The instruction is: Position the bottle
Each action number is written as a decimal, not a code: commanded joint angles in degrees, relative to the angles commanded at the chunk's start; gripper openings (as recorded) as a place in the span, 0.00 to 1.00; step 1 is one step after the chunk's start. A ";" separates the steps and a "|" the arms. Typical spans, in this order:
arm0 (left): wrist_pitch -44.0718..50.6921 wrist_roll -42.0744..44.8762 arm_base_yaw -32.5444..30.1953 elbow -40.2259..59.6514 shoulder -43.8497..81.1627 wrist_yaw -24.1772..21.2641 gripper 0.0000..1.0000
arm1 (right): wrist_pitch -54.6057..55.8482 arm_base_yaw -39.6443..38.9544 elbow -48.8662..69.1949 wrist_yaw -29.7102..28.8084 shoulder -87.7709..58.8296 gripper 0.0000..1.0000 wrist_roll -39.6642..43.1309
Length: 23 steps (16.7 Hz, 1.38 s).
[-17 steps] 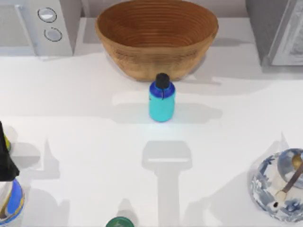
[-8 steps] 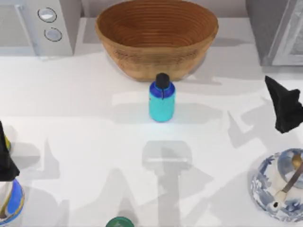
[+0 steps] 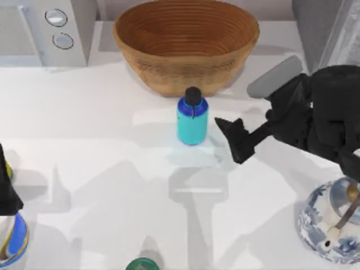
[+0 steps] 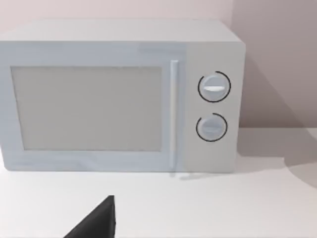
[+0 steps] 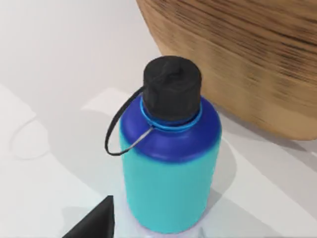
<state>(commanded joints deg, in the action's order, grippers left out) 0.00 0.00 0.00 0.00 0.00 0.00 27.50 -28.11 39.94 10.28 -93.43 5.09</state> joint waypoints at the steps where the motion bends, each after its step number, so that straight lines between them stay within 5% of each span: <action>1: 0.00 0.00 0.00 0.00 0.00 0.00 1.00 | 1.14 -0.95 0.44 0.32 -2.56 1.00 0.22; 11: 0.00 0.00 0.00 0.00 0.00 0.00 1.00 | 2.69 -2.64 1.45 0.84 -6.88 1.00 0.69; 23: 0.00 0.00 0.00 0.00 0.00 0.00 1.00 | 6.07 -5.33 19.23 -1.69 -28.14 1.00 -0.56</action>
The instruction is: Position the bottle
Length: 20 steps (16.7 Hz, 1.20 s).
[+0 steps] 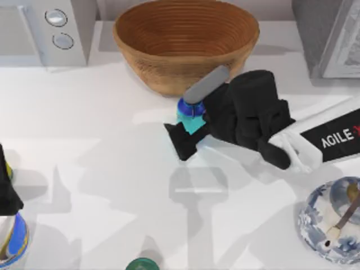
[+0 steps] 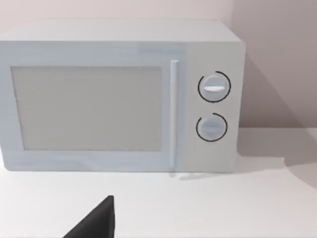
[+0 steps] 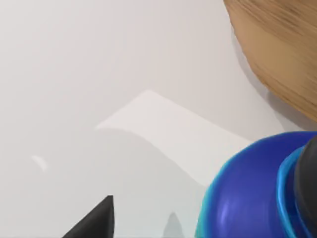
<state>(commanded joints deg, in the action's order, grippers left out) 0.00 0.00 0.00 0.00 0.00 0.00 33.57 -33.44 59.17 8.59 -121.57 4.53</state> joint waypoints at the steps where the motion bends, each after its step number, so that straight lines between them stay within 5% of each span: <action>1: 0.00 0.00 0.00 0.00 0.00 0.00 1.00 | 0.46 -0.03 0.58 -0.04 -1.04 1.00 -0.01; 6: 0.00 0.00 0.00 0.00 0.00 0.00 1.00 | 0.69 -0.05 0.84 -0.06 -1.53 1.00 -0.02; 19: 0.00 0.00 0.00 0.00 0.00 0.00 1.00 | 0.69 -0.05 0.84 -0.06 -1.53 0.02 -0.02; 20: 0.00 0.00 0.00 0.00 0.00 0.00 1.00 | 0.69 -0.05 0.84 -0.06 -1.53 0.00 -0.02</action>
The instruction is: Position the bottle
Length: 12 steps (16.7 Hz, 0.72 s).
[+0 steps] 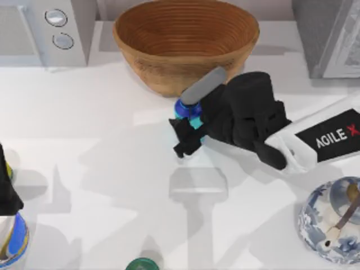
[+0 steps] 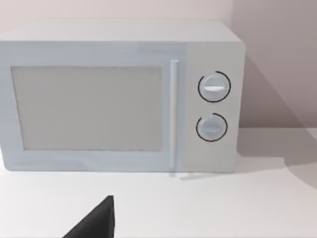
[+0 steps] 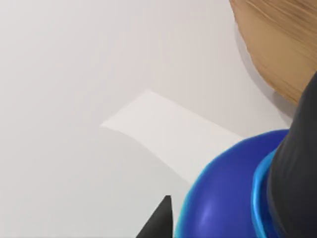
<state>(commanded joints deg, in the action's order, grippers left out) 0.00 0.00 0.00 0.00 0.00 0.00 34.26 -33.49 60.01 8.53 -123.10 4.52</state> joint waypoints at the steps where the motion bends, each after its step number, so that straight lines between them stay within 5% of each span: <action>1: 0.00 0.00 0.00 0.00 0.00 0.00 1.00 | 0.00 0.00 0.00 0.00 0.00 0.00 0.00; 12: 0.00 0.00 0.00 0.00 0.00 0.00 1.00 | -0.55 2.01 -0.86 -1.14 3.88 0.00 -1.28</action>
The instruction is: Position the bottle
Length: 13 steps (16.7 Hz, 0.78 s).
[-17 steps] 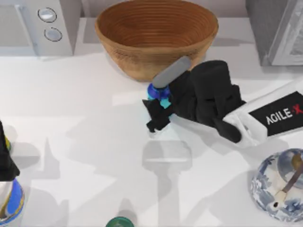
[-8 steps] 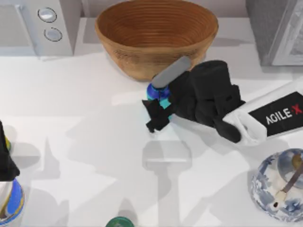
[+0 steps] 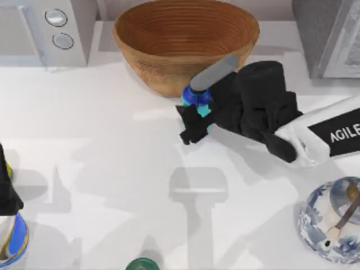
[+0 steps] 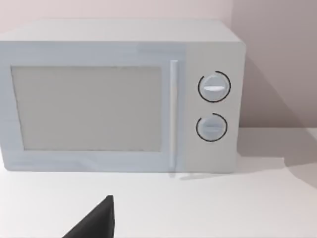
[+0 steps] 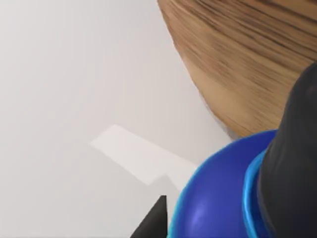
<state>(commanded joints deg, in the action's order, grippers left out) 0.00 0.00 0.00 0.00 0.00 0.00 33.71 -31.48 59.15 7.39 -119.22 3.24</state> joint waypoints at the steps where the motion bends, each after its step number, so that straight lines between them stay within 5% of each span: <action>1: 0.00 0.00 0.00 0.00 0.00 0.00 1.00 | -0.16 1.32 -0.64 -0.72 2.41 0.00 -0.69; 13: 0.00 0.00 0.00 0.00 0.00 0.00 1.00 | 0.74 29.48 -30.59 -7.23 33.95 0.00 -7.41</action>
<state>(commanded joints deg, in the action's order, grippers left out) 0.00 0.00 0.00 0.00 0.00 0.00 34.45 -2.00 28.56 0.16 -85.26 -4.18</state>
